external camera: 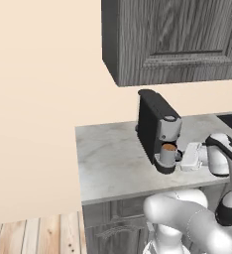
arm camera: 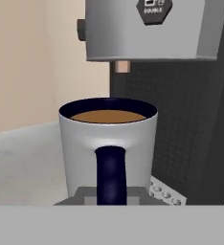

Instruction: Pick up the brewed coffee from the coffee machine and place it next to the breakfast plate on the dining counter.

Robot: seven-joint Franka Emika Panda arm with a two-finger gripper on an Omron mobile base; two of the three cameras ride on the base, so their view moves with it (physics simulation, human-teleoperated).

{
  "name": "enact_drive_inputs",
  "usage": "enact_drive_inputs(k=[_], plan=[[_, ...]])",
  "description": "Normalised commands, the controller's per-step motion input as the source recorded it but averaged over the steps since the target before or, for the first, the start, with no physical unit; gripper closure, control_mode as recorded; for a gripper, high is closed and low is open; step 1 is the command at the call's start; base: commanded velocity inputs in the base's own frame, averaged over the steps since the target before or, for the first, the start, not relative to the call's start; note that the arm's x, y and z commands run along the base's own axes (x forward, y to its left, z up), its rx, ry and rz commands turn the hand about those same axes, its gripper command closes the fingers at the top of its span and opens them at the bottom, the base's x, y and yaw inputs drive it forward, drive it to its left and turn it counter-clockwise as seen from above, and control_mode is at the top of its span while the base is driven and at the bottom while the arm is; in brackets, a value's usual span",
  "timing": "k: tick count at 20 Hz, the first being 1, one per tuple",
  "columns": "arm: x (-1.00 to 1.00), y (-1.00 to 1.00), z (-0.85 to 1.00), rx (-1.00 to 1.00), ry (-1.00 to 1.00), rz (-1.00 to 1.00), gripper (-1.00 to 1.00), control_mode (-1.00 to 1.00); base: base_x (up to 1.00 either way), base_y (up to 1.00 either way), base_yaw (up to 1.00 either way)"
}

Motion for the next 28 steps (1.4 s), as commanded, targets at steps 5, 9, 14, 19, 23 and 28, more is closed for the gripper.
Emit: enact_drive_inputs(k=[5,9,14,19,23,28], plan=[[-0.67,0.0,0.1,0.0,-0.03,0.06,1.0,-1.0,0.0,0.0,0.0],[-0.62,0.0,0.42,0.0,-0.07,0.09,1.0,-1.0,0.0,0.0,0.0],[-0.5,0.1,0.6,0.03,-0.02,0.18,1.0,-1.0,0.0,0.0,0.0],[-0.38,0.18,0.64,0.06,0.0,0.22,1.0,-1.0,0.0,0.0,0.0],[-0.15,0.0,0.41,0.0,-0.01,0.12,1.0,-1.0,0.0,0.0,0.0],[0.0,0.02,0.03,-0.01,-0.01,0.0,1.0,-1.0,0.0,0.0,0.0]])
